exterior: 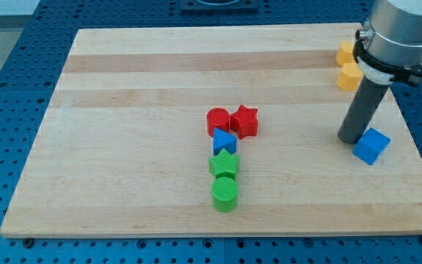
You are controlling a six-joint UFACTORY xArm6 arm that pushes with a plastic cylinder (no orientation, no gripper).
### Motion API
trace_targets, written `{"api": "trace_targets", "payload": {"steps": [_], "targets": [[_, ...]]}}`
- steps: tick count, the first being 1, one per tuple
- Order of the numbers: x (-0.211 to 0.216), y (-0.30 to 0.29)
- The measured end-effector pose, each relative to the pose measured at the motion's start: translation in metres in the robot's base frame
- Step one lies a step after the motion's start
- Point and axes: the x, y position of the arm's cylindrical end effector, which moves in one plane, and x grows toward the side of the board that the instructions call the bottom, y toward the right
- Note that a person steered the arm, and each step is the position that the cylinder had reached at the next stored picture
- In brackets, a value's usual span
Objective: Point your arm at the left of the red circle
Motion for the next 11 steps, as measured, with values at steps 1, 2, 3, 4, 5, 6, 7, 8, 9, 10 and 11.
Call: {"api": "trace_targets", "payload": {"steps": [1,2,3,4,5,6,7,8,9,10,11], "targets": [[-0.005,0.010],[-0.014,0.006],[-0.058,-0.033],[-0.091,-0.085],[-0.114,-0.139],[-0.113,-0.210],[-0.088,-0.277],[-0.087,-0.288],[-0.042,-0.289],[-0.042,-0.280],[-0.033,-0.241]]}}
